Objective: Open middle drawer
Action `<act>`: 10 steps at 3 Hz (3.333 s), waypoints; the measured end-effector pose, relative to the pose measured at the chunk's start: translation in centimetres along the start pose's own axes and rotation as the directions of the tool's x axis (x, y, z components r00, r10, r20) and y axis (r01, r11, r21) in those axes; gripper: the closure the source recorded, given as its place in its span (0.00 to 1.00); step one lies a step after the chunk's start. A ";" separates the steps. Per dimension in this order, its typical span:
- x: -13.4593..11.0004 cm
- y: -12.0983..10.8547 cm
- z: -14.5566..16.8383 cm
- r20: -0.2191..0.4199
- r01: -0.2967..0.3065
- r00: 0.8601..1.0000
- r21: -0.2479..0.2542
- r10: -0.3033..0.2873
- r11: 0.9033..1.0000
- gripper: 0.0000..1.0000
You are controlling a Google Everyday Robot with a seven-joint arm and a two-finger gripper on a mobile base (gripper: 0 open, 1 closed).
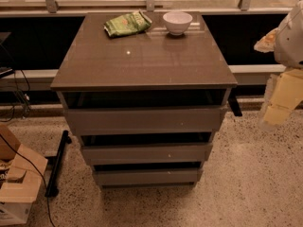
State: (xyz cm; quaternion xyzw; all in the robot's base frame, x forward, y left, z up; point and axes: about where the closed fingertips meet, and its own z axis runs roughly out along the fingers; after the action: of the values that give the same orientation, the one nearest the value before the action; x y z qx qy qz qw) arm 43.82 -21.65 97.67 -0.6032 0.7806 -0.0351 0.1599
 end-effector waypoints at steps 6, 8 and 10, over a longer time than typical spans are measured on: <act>-3.1 1.6 16.6 0.344 -0.049 0.935 -0.100 0.081 0.994 0.00; -1.4 3.3 26.3 0.427 -0.141 0.880 -0.184 0.208 0.973 0.00; -1.1 3.6 36.8 0.505 -0.222 0.792 -0.284 0.342 0.933 0.00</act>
Offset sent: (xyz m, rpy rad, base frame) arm -0.0109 0.0078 -0.0508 0.2353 -0.0599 0.1273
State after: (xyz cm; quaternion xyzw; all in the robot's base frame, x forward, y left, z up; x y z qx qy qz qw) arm 51.48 -14.55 62.15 -0.4775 0.7828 0.2453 0.3148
